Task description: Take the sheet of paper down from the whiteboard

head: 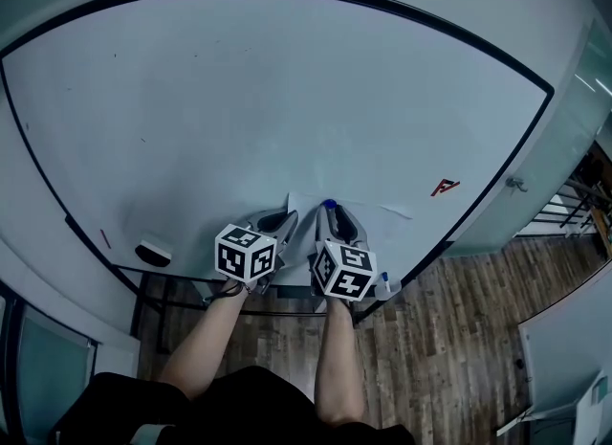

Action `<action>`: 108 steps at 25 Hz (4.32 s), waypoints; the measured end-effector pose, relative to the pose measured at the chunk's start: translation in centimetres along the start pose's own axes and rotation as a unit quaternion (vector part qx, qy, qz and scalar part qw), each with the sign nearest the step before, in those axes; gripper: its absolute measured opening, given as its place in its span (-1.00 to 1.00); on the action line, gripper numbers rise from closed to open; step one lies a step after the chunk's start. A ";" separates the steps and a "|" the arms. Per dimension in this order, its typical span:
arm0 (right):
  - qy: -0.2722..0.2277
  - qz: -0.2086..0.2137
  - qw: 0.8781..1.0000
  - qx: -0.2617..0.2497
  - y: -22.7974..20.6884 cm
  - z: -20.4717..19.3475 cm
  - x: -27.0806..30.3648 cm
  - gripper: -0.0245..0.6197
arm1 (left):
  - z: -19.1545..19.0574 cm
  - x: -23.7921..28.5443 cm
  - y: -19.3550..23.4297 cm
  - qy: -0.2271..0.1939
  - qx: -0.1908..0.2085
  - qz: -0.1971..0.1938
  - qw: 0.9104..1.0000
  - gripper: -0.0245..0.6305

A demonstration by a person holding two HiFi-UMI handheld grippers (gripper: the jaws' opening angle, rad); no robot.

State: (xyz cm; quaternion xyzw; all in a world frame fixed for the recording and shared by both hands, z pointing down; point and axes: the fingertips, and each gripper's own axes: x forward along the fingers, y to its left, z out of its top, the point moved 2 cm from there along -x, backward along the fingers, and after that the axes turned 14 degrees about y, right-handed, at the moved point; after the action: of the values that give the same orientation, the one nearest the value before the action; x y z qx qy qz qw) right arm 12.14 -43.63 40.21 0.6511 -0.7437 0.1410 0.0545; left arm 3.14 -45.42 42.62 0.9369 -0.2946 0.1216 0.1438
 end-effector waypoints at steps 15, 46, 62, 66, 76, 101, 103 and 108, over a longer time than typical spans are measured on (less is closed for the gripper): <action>0.001 -0.018 1.000 0.002 0.1 0.2 0.6 -0.56 | -0.2 -0.1 0.2 -0.021 -0.066 -0.036 0.997 -0.86; 0.007 -0.012 1.000 -0.005 -1.7 -1.2 0.7 -0.53 | -0.1 -0.9 0.9 -0.057 -0.166 -0.094 0.980 -0.86; 0.015 -0.006 1.000 -0.008 -1.5 -2.2 1.0 -0.53 | 0.5 -2.7 1.9 -0.079 -0.177 -0.082 0.978 -0.86; 0.016 -0.006 1.000 -0.009 -1.4 -2.2 1.2 -0.53 | 0.6 -3.0 1.9 -0.079 -0.175 -0.080 0.978 -0.86; 0.026 -0.012 1.000 -0.011 -1.5 -3.0 1.4 -0.53 | 0.4 -3.9 2.8 -0.086 -0.182 -0.066 0.977 -0.86; 0.041 -0.023 0.999 -0.021 -1.4 -3.7 1.6 -0.53 | -1.0 -6.5 6.2 -0.098 -0.199 -0.016 0.975 -0.86; 0.042 -0.022 0.999 -0.022 -1.5 -3.7 1.6 -0.53 | -1.2 -6.7 6.5 -0.097 -0.202 -0.012 0.975 -0.86; 0.042 -0.021 0.999 -0.023 -1.3 -3.7 1.7 -0.53 | -1.6 -6.8 7.0 -0.093 -0.203 -0.004 0.975 -0.86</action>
State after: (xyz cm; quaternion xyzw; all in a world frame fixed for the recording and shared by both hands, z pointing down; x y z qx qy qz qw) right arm 12.82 -44.32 44.36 0.6587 -0.7301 0.1493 0.1034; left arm -6.63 -46.81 43.33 0.8967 -0.3211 -0.0284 0.3033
